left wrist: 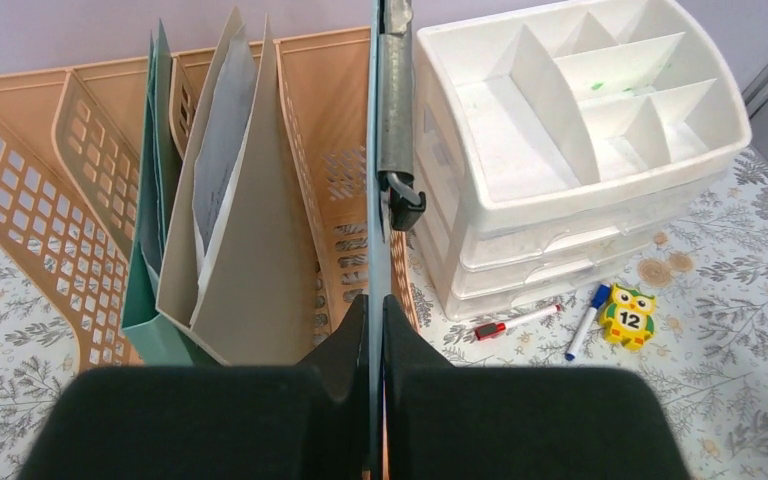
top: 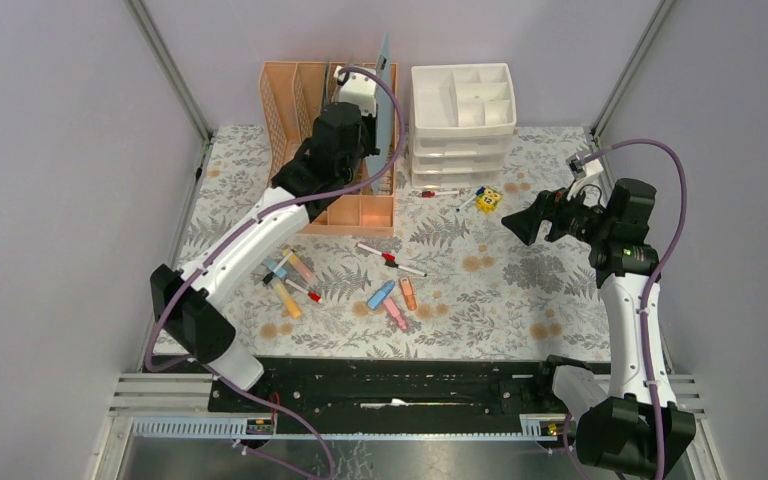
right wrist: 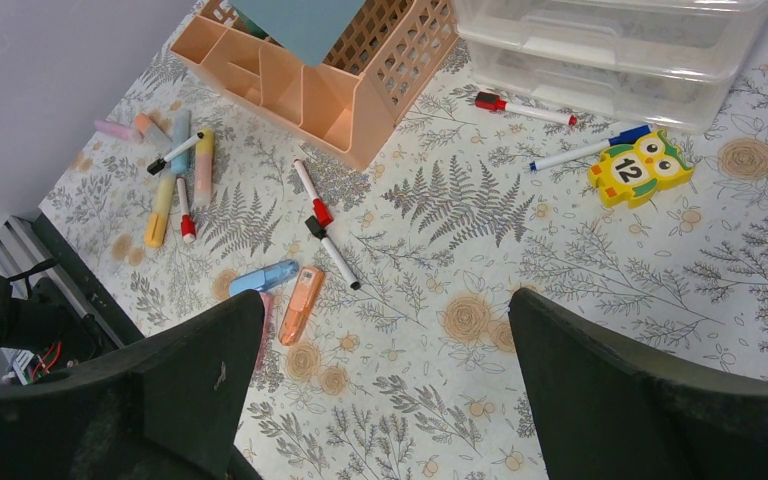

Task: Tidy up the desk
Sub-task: Place the folder in the storage box.

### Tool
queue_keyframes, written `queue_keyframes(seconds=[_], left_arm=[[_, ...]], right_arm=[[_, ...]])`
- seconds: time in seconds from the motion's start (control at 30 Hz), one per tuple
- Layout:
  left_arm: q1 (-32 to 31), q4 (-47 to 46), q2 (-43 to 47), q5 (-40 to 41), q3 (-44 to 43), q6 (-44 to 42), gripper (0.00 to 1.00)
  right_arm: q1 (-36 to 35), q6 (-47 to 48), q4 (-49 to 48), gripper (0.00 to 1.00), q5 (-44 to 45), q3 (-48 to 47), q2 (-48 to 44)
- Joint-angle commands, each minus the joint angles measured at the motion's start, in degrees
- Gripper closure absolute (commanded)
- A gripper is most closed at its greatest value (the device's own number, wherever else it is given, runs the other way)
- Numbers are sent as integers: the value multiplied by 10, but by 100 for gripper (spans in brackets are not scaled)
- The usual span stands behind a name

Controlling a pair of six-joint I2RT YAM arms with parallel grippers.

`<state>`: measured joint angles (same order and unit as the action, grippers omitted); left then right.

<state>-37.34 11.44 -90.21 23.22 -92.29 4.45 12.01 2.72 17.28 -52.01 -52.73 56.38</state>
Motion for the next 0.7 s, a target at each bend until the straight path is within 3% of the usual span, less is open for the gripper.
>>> queue_keyframes(seconds=[0.0, 0.67], left_arm=[[12, -64, -16, -10, -41, -12, 100], [57, -103, -71, -78, -43, -1, 100]], right_arm=[[1, 0, -17, 0, -10, 0, -14], [1, 4, -18, 0, -6, 2, -12]])
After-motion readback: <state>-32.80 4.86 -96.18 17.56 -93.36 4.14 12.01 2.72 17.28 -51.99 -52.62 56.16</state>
